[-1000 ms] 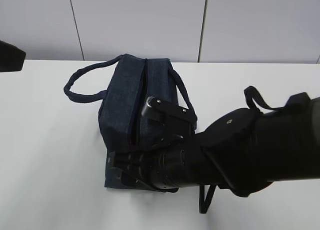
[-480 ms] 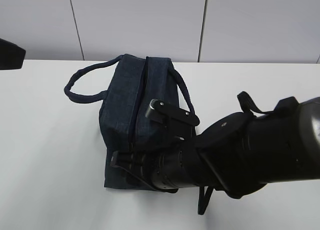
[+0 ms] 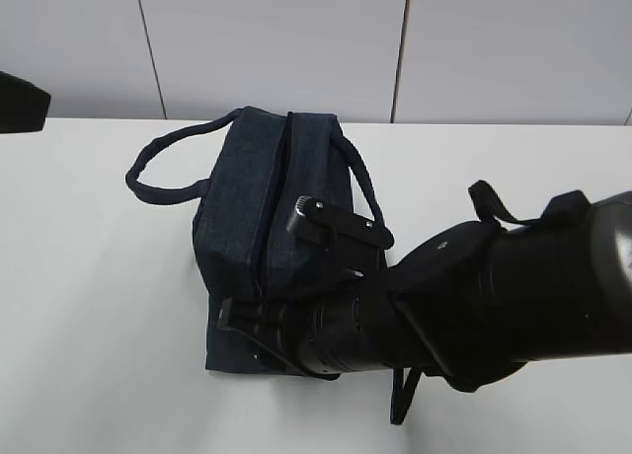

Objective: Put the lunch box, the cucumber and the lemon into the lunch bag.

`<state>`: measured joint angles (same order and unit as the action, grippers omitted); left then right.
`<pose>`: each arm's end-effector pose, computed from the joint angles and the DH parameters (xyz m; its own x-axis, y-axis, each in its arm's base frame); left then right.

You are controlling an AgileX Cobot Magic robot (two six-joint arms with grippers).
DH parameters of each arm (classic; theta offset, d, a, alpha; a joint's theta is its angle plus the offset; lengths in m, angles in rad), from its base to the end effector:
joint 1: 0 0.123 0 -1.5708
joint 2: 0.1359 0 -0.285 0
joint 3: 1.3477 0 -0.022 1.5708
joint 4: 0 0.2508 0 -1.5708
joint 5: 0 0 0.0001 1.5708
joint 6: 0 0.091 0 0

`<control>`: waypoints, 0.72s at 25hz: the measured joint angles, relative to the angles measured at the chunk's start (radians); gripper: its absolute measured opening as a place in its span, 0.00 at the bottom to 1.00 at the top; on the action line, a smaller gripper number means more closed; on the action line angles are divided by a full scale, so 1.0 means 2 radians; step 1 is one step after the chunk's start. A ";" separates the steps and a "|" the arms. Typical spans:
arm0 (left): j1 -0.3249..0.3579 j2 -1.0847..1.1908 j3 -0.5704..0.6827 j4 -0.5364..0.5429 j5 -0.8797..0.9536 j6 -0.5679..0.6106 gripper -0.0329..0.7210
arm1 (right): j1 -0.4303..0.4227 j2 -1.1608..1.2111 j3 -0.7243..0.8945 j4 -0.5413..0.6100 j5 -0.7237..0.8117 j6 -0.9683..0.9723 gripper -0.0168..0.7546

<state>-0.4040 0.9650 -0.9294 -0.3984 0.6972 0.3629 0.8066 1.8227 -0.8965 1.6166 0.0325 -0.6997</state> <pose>0.1682 -0.0966 0.3618 -0.4940 0.2646 -0.8282 0.5948 0.7976 -0.0999 0.2418 0.2567 0.1474 -0.8974 0.2102 -0.3880 -0.0400 0.8369 0.5459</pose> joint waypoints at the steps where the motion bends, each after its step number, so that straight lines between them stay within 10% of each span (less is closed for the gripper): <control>1: 0.000 0.000 0.000 0.000 0.000 0.000 0.40 | 0.000 0.000 0.000 0.000 0.002 0.000 0.33; 11: 0.000 0.000 0.000 0.000 -0.002 0.000 0.40 | 0.000 0.006 -0.001 0.016 0.001 0.000 0.34; 18: 0.000 0.000 0.000 0.000 -0.003 0.000 0.40 | 0.000 0.022 -0.007 0.020 0.006 0.000 0.52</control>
<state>-0.4040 0.9650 -0.9294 -0.3984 0.6911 0.3629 0.8066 1.8661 -0.9114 1.6574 0.0438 -0.6997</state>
